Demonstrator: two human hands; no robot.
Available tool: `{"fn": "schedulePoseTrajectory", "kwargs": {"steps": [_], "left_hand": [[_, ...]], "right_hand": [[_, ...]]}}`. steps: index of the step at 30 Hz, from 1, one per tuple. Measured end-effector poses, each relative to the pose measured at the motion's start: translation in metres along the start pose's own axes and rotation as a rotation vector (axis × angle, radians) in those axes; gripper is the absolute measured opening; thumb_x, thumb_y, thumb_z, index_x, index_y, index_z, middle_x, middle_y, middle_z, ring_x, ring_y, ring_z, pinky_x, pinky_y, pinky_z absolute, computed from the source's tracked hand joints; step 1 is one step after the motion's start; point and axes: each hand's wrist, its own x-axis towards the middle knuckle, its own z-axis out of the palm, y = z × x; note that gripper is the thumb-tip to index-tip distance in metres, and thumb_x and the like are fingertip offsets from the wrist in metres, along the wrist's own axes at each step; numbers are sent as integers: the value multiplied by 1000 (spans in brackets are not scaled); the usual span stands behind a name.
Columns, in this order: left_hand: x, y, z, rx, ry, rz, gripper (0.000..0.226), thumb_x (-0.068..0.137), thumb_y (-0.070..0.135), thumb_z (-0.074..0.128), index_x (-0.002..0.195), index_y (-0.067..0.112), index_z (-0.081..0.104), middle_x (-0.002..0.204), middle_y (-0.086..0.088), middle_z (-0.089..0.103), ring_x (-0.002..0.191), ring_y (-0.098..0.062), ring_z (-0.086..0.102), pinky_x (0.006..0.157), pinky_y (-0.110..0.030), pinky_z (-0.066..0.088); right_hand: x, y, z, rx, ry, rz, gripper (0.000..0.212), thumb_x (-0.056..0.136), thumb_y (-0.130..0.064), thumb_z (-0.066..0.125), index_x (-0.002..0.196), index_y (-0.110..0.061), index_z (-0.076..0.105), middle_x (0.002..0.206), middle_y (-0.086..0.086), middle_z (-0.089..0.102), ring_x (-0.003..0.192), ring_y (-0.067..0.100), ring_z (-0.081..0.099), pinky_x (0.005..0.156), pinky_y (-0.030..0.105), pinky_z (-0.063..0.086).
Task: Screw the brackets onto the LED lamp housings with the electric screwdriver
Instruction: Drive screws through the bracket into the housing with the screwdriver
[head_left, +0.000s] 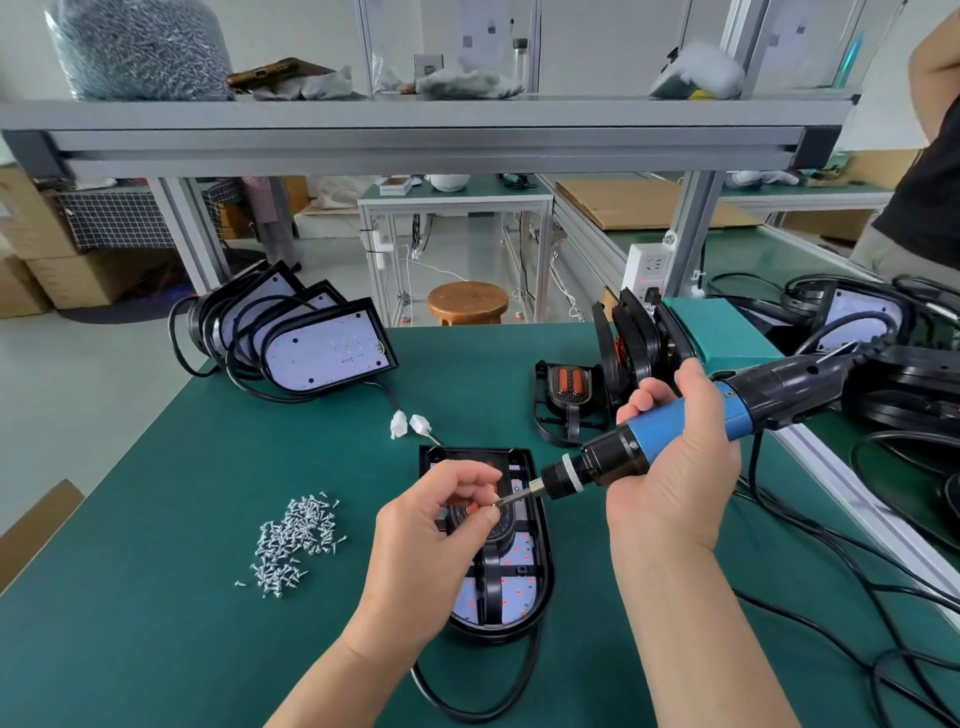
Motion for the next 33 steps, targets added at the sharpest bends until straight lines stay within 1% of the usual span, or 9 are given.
{"fn": "schedulePoseTrajectory", "kwargs": {"steps": [4,7,10,12,14,17,19,23,33], "left_hand": [[1,0,-1,86,-7,25,45,82,-1,75,100,41,71,94,18,73,95,-2,68,84,-10,48],[5,-5,-8,200,102,4,39,79,14,80,102,44,69,105,31,66,105,6,60,88,-6,42],[18,-16,-18,287,160,-221,44,80,36,79,117,42,57,117,23,53,109,-2,53,89,-20,39],[27,-25,-19,307,64,-416,64,78,47,79,132,29,48,116,11,52,109,-11,54,88,-27,40],[34,-29,-15,296,-19,-508,67,75,52,80,128,26,47,108,12,61,104,-13,60,87,-33,46],[42,-34,-11,269,-69,-533,56,70,48,86,108,30,50,103,12,67,100,-12,65,92,-40,53],[46,-35,-11,205,-85,-559,56,64,46,88,103,30,52,102,10,70,98,-13,67,92,-41,55],[45,-36,-10,152,-71,-575,67,52,53,82,109,30,54,97,13,72,93,-10,69,89,-39,56],[44,-34,-8,159,-47,-580,72,51,56,79,114,30,54,98,13,72,94,-13,69,92,-45,55]], "right_hand": [[6,3,2,2,-17,-3,18,92,-18,72,100,-14,57,70,0,61,61,14,56,62,25,50],[15,4,7,-7,-42,-38,19,91,-19,72,102,-14,56,71,2,62,61,15,58,61,26,51],[29,4,19,-49,-78,-130,18,92,-20,71,99,-13,56,71,5,65,61,18,63,60,28,52],[38,5,27,-94,-123,-199,16,93,-20,71,95,-12,57,70,7,66,60,21,66,60,29,54],[45,10,35,-148,-187,-234,15,92,-21,72,92,-15,58,69,7,67,59,23,68,60,30,55],[53,23,41,-243,-267,-236,18,86,-24,73,90,-15,58,66,6,67,59,24,68,58,30,55],[56,33,41,-285,-304,-224,16,87,-22,74,86,-15,59,64,5,67,56,23,67,56,29,55],[60,47,39,-334,-330,-176,17,93,-16,73,87,-9,59,61,3,65,53,20,65,54,27,54],[65,55,37,-353,-359,-155,16,92,-17,73,83,-14,60,61,3,65,52,18,64,54,26,54]]}}
